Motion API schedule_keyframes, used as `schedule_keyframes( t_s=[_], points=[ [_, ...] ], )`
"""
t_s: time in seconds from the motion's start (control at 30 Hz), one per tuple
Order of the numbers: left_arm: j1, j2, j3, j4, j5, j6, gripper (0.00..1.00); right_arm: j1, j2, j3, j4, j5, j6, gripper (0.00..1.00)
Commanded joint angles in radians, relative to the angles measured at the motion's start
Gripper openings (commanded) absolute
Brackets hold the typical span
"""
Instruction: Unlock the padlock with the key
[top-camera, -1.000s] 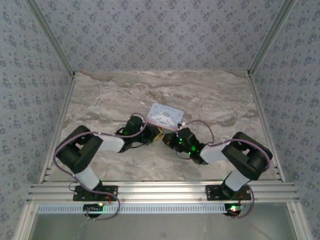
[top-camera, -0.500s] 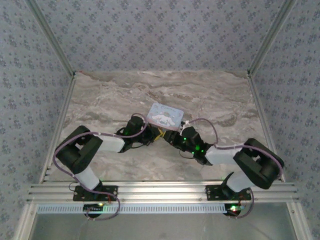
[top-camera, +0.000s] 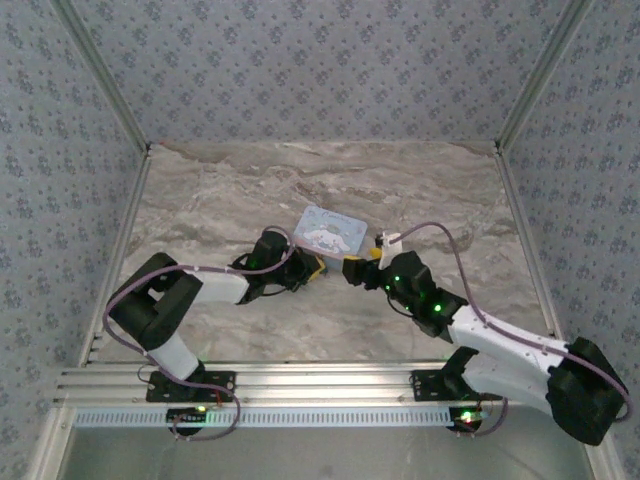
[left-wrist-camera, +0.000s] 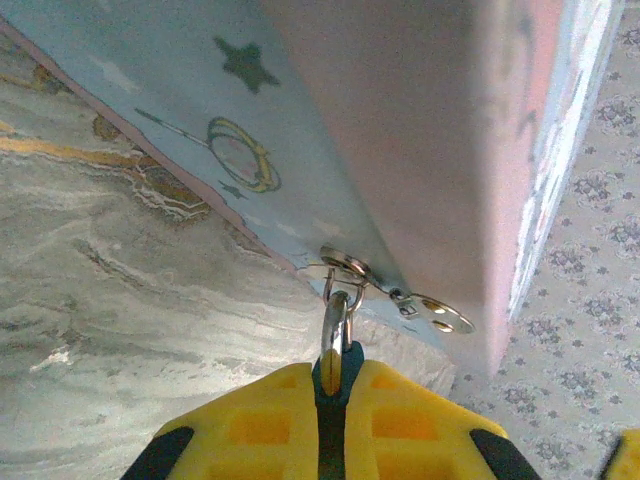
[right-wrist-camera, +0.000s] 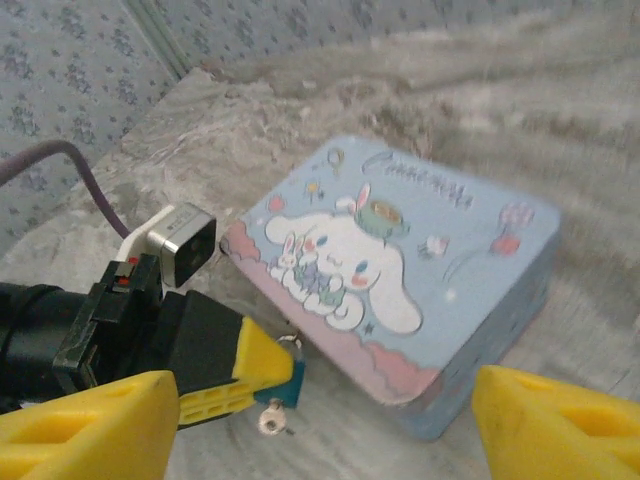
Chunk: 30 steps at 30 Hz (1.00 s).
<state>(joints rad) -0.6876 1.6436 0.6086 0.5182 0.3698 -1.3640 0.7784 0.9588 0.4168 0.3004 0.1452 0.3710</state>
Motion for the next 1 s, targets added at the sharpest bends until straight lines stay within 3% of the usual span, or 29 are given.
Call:
schedule_keyframes(
  t_s=[0.0, 0.17, 0.33, 0.73, 0.97],
  points=[
    [-0.004, -0.028, 0.029, -0.02, 0.01, -0.022, 0.0, 0.002, -0.048, -0.022, 0.022, 0.008, -0.388, 0.8],
    [-0.004, -0.027, 0.038, -0.023, 0.019, -0.054, 0.0, 0.051, -0.032, -0.032, 0.013, -0.019, -0.723, 0.81],
    [-0.005, -0.033, 0.047, -0.033, 0.03, -0.086, 0.0, 0.109, 0.054, -0.053, 0.075, 0.02, -0.897, 0.81],
    [-0.006, -0.056, 0.047, -0.048, 0.032, -0.092, 0.0, 0.181, 0.381, -0.041, 0.37, 0.085, -0.983, 0.79],
    [-0.006, -0.061, 0.047, -0.052, 0.029, -0.091, 0.0, 0.184, 0.501, -0.01, 0.452, 0.082, -0.982, 0.67]
  ],
)
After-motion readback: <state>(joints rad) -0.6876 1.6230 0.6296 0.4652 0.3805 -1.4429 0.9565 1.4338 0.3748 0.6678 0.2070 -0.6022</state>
